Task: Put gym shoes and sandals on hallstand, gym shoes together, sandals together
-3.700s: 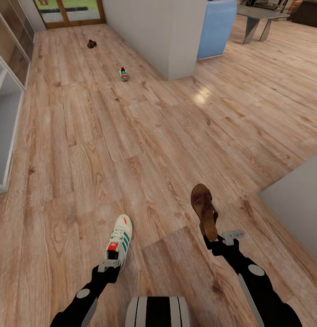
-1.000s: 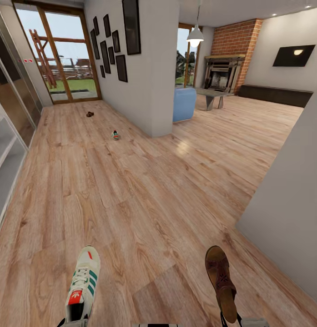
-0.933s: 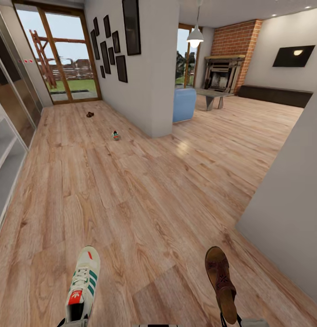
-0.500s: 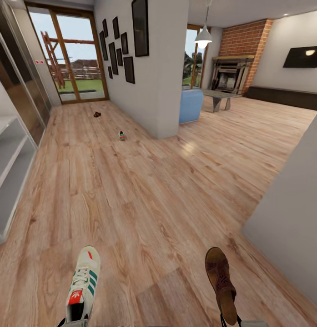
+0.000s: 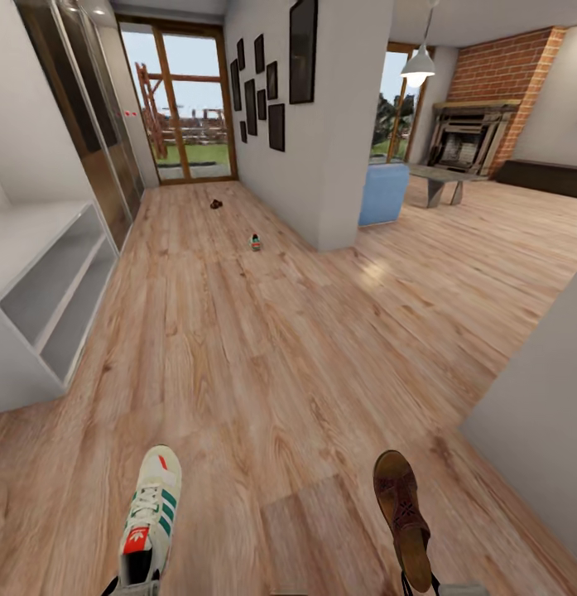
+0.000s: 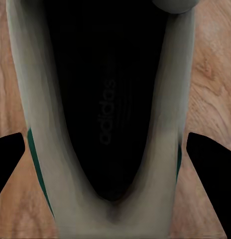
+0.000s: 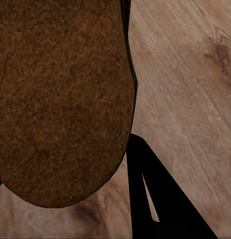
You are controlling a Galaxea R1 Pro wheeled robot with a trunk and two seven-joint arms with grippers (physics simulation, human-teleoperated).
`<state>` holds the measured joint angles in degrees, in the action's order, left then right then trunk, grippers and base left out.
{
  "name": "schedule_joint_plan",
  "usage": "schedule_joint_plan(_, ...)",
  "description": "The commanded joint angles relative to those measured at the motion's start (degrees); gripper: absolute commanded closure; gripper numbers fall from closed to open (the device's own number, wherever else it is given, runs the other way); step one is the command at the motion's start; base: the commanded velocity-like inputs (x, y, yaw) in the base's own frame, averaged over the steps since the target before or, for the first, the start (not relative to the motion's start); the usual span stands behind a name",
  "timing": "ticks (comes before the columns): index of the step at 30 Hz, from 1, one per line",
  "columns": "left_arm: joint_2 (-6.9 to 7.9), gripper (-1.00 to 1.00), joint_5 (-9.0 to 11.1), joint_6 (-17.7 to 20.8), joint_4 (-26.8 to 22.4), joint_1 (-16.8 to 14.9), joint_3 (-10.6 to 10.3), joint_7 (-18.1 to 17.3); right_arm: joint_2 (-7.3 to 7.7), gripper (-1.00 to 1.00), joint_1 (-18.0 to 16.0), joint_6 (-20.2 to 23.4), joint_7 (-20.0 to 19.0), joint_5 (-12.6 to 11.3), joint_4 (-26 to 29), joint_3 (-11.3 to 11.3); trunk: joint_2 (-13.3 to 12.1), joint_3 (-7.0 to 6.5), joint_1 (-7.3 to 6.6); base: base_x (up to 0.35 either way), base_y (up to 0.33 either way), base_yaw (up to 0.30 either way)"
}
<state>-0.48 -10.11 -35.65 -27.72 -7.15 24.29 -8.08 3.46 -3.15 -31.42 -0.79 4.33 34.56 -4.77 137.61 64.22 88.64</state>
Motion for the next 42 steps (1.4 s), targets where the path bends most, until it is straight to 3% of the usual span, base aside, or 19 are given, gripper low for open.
schedule_joint_plan(1,-0.05,1.0,-0.4,-0.2,0.0,0.0,0.5,-0.4,-0.03,1.0,0.0,-0.1,-0.2,0.2,0.0,-0.2,0.0,0.04,-0.04,-0.277,-0.147,0.274)
schedule_joint_plan(21,-0.06,1.0,-0.4,-0.3,0.1,0.0,0.5,-0.4,-0.11,1.0,0.0,-0.1,-0.2,0.2,0.0,-0.2,0.0,0.04,-0.04,-0.322,-0.049,0.277)
schedule_joint_plan(42,-0.07,1.0,-0.4,-0.2,0.0,0.0,0.5,-0.3,-0.12,1.0,0.0,-0.1,-0.2,0.2,0.0,-0.2,0.0,-0.73,-0.04,-0.285,-0.18,0.253)
